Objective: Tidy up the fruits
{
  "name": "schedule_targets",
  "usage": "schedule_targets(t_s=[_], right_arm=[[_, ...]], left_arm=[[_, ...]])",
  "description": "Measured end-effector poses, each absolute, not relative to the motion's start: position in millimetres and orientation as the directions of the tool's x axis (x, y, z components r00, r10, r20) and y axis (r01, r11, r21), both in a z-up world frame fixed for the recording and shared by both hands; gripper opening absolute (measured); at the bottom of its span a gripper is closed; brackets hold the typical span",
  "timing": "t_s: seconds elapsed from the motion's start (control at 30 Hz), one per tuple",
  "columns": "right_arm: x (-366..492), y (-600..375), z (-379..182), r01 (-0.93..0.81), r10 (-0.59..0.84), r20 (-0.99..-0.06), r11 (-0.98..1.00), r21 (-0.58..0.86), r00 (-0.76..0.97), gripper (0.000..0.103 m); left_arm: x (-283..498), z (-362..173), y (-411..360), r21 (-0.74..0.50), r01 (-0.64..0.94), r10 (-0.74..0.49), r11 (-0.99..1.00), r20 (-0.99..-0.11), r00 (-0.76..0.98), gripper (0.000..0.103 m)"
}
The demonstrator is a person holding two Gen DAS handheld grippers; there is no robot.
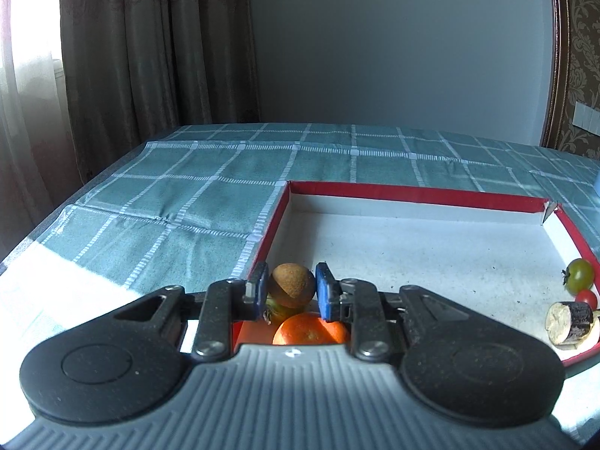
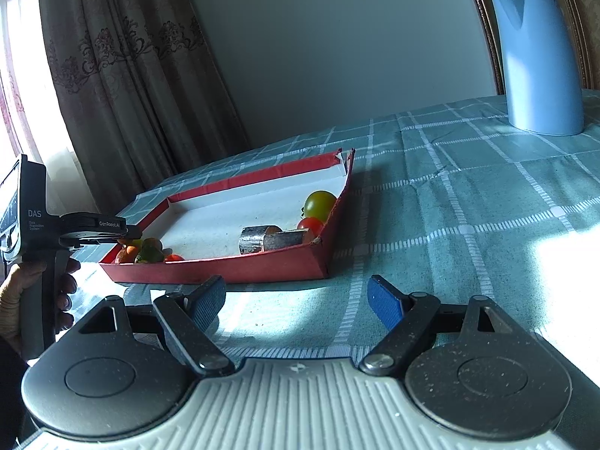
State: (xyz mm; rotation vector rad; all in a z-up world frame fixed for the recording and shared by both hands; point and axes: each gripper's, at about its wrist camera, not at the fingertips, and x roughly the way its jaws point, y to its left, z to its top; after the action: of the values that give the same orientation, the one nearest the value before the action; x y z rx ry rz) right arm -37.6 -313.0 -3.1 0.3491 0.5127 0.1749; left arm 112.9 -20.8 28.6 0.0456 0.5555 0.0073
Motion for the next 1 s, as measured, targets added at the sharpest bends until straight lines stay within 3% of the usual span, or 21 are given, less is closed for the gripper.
schedule_targets(t_s=[0.17,0.37,0.43,0.5,0.57,0.83,1.0], right_arm=[[-37.6,-312.0,-3.4,-0.075,0.245,-0.453,0.929,0.362,0.857,0.086],[-34.1,-306.9,-2.9,-0.075,0.239,-0.475,0.938,0.339,0.847,0.088],[-32.2,-304.3,-2.3,-0.071,0.229,-0.486,0.944,0.321,0.844,0.088],[-31.7,-300.3,-0.3,-0.068,0.221,-0.486,0.948,0.312,0.845,0.088],[-31.3,-293.0,3.0,-0.062,0.206,-0.482,0.953,0.297,0.851,0.088],[-25.9,-241.4,28.7,-0.108,0.185,-0.448,0.976,0.191,0.875,0.088],[-17.4,-217.3,37.4,-0.051,0.102,-0.454,0.991,0.122,0.885,0.095]], left_arm=[[111.3,26.3,-21.6,0.048,0.014,0.013,0.999,-0.512,0.859,0.027],[104.9,28.6,-21.1,0.038,0.01,0.011,0.999,-0.506,0.862,0.046],[98.8,30.6,-22.4,0.043,0.012,0.011,0.999,-0.493,0.87,0.062],[87.3,34.5,-26.4,0.065,-0.012,0.04,0.998,-0.46,0.887,0.089],[76.2,38.7,-29.4,0.08,-0.021,0.054,0.997,-0.425,0.904,0.098],[46.1,46.0,-36.3,0.087,0.001,0.037,0.996,-0.429,0.902,0.103],[35.0,42.9,-35.4,0.08,-0.014,0.049,0.997,-0.457,0.888,0.103]])
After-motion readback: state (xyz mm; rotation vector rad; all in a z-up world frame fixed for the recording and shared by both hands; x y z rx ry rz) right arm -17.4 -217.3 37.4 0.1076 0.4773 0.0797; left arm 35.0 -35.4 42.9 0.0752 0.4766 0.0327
